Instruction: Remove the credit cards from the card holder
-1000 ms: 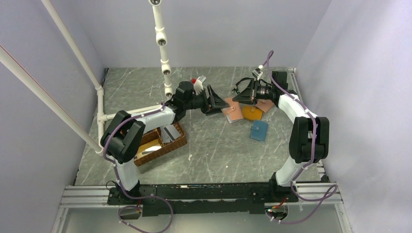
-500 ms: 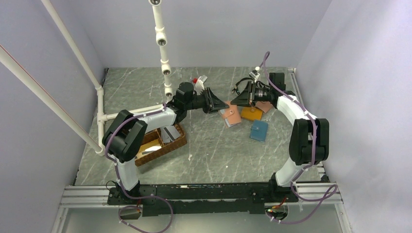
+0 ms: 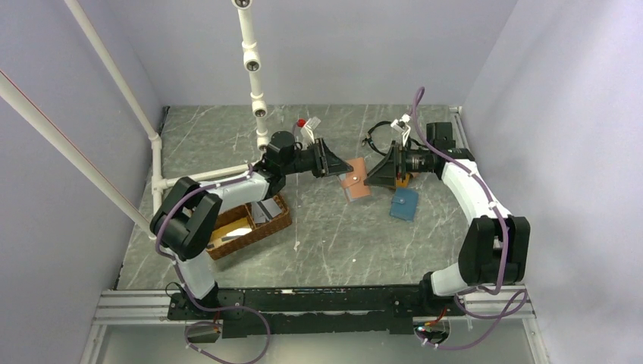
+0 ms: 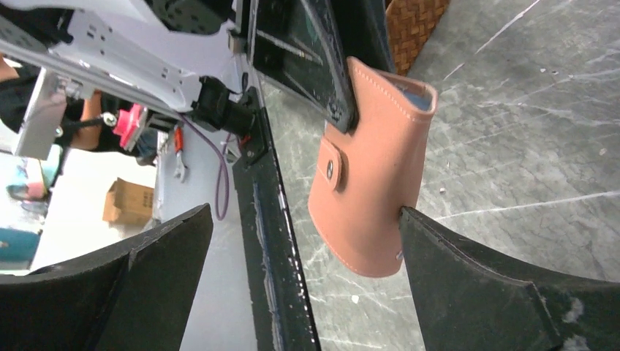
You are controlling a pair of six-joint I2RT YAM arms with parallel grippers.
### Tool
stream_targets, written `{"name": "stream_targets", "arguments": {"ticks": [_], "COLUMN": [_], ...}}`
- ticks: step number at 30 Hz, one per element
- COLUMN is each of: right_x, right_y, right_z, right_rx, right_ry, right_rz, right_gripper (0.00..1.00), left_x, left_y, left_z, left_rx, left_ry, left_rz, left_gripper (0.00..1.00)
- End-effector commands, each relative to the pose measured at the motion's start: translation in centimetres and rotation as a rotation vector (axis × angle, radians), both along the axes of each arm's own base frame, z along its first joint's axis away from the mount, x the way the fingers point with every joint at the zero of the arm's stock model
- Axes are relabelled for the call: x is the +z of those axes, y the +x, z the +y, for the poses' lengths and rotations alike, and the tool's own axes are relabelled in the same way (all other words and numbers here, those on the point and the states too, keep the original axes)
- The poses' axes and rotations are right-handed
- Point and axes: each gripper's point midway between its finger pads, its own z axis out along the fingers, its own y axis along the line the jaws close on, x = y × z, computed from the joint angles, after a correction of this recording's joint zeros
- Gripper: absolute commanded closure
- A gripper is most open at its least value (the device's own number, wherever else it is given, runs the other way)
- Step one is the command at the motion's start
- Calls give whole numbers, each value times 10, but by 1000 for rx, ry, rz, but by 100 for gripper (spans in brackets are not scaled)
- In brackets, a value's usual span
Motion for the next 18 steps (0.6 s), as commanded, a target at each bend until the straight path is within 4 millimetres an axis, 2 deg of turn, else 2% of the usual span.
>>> {"name": "stream_targets", "arguments": {"ticks": [1, 9, 18], "right_x": [-4, -10, -1], "right_y": [-31, -30, -33], "right_z": [6, 9, 25], "right_rx": [102, 111, 182], "right_ry": [28, 16, 48], "right_rz": [-79, -75, -70], "right_gripper": [1, 0, 2], "left_x": [78, 107, 113], "left_y": [-6, -12, -14], "left_z": [4, 7, 5], "left_rx": [-27, -32, -24], "left_ry": [-125, -182, -193], "left_rz": [-261, -345, -353], "left_gripper": [100, 100, 100]}}
